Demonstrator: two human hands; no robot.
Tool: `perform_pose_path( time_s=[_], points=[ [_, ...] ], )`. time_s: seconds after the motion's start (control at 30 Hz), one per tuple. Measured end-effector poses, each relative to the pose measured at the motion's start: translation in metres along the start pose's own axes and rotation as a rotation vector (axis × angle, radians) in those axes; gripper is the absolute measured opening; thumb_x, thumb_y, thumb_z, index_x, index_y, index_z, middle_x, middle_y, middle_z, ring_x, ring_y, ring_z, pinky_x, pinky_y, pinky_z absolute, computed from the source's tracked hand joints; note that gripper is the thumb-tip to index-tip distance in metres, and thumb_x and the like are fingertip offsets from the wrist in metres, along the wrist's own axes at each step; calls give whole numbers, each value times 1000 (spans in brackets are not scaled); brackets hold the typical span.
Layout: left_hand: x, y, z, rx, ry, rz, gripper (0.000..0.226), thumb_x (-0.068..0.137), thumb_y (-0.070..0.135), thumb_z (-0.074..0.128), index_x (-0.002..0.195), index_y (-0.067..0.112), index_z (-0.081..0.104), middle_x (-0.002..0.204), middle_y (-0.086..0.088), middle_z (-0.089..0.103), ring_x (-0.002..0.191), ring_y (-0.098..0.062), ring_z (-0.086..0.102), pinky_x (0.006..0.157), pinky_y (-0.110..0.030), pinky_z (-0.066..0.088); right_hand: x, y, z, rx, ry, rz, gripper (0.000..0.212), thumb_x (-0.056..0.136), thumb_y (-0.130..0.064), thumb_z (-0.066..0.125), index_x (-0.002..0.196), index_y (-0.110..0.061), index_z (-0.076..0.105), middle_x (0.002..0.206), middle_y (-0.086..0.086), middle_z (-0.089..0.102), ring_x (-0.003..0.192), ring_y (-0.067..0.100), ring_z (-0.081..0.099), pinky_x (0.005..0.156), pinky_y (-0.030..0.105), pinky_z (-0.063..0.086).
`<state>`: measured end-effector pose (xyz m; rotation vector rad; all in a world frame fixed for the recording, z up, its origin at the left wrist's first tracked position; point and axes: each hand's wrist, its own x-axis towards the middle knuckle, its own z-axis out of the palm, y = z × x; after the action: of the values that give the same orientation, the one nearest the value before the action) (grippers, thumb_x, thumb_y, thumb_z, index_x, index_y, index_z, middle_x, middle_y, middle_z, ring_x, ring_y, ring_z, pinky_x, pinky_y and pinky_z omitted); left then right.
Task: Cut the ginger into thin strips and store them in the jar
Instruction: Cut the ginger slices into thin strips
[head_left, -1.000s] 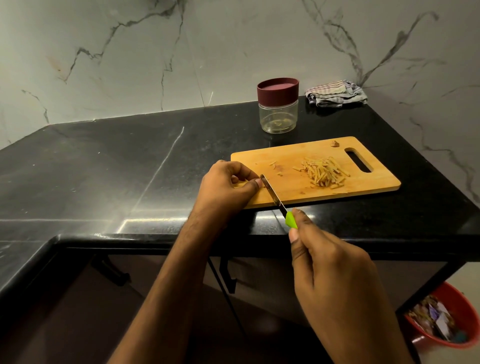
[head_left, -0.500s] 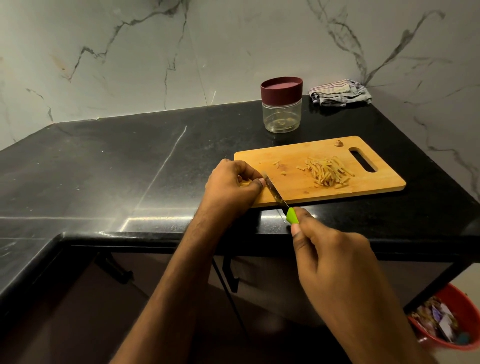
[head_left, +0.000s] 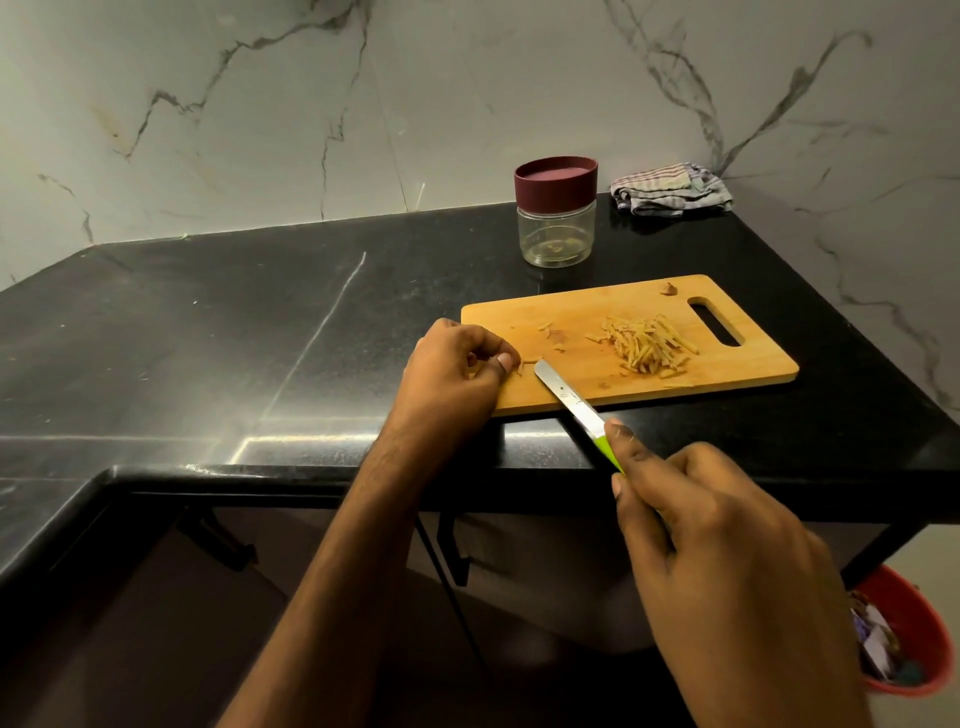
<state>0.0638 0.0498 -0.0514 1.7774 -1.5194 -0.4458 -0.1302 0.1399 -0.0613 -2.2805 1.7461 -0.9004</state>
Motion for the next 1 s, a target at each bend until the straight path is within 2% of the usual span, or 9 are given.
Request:
perform_pose_path(
  time_s=[0.13,0.23,0.3,0.5,0.6,0.7,0.8,0.93,1.0],
  points=[
    [-2,-2,1,-25,20,54,17,100,26,56,93,36,69,107,7,53,97,-6,49,79,-21,38,1,0,0,-3,-18,17,45,87,-41,47,132,-45,49,74,-7,44,53,12,50,40,35,47],
    [-1,-4,2,-22,-2,83,18,101,28,54,95,39,67,106,13,50,105,-9,49,102,-44,41,0,0,0,7,-21,12,46,88,-43,43,134,-45,47,75,-8,45,53,11,49,40,35,47],
    [0,-4,3,18,-26,79,23,101,27,53,92,43,67,105,16,46,109,-12,47,106,-52,38,0,0,-1,15,1,13,47,87,-43,40,133,-42,50,73,-9,44,51,10,48,38,32,45],
    [0,-4,3,1,28,61,14,99,31,57,88,40,58,104,13,49,108,-15,50,104,-52,41,7,0,3,142,92,-69,43,89,-33,51,130,-22,59,64,-9,48,47,8,45,37,24,35],
    [-1,0,2,37,5,41,11,93,38,66,83,39,60,106,9,49,108,-14,51,103,-51,42,13,-2,10,190,95,-114,43,90,-32,48,128,-15,61,65,-9,55,49,4,48,39,19,39],
    [0,2,1,46,13,13,11,90,36,70,82,37,64,107,8,50,108,-14,51,103,-48,43,15,-3,16,218,93,-135,42,91,-32,49,125,-13,63,67,-8,60,52,4,52,40,21,46],
    [0,3,0,24,17,-2,9,90,33,71,82,35,67,109,5,52,108,-14,52,103,-47,45,16,-5,17,206,94,-132,41,90,-32,48,121,-11,66,62,-9,58,49,3,49,40,16,40],
    [1,5,-1,16,8,-21,11,88,32,72,78,34,68,110,5,53,107,-15,52,102,-47,45,18,0,17,142,125,-89,39,89,-28,52,121,-10,65,63,-5,61,49,6,51,42,17,38],
    [1,4,-1,10,7,-21,7,89,32,72,82,31,70,111,4,53,108,-14,52,102,-46,45,19,3,16,132,139,-69,38,90,-26,53,122,-9,65,65,-4,62,52,10,55,44,23,45]
  ],
)
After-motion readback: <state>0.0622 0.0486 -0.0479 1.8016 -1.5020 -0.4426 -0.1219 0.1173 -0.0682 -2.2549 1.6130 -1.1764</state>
